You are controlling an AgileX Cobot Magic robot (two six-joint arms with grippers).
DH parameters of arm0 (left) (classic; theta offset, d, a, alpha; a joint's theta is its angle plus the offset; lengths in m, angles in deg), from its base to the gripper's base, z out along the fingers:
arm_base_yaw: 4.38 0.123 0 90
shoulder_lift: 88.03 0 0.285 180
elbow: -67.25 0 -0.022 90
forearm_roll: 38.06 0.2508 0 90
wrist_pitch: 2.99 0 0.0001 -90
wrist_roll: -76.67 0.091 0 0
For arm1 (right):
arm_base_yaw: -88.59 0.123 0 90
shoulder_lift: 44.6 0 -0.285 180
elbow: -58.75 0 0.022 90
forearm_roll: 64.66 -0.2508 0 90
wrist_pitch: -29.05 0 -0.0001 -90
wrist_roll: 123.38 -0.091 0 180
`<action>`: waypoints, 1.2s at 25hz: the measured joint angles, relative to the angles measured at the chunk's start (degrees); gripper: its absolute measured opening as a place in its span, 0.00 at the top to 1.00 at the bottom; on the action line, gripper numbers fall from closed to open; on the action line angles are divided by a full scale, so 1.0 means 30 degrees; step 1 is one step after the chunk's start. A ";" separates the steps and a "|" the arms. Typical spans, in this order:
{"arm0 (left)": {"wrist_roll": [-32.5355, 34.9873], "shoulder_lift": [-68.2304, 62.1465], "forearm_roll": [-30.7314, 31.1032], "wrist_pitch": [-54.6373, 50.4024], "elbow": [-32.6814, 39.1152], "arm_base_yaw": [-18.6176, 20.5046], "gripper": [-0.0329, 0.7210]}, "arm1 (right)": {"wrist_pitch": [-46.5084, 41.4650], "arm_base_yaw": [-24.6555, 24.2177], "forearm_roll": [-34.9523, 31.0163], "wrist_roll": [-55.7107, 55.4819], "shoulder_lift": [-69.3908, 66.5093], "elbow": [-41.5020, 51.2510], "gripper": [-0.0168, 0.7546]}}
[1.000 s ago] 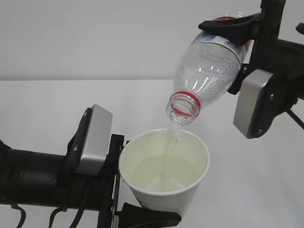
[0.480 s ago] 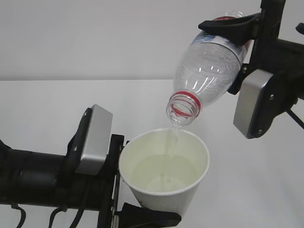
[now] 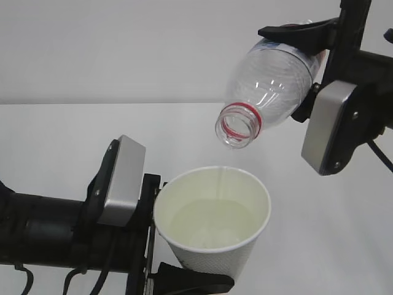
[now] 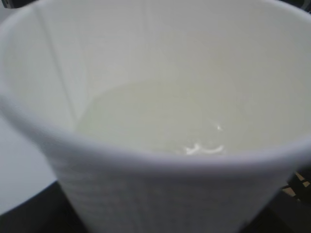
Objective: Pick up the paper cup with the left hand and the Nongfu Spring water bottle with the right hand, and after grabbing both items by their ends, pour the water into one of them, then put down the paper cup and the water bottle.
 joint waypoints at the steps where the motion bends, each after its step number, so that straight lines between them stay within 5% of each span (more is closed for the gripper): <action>1: 0.0000 0.0000 0.0000 0.0000 0.0000 0.0000 0.24 | 0.0000 0.0000 0.0000 -0.0307 0.0000 0.0000 0.40; 30: 0.0000 -0.0008 0.0000 -0.0468 0.0000 0.0000 0.24 | 0.0000 0.0000 0.0000 -0.9731 0.0000 0.0000 0.40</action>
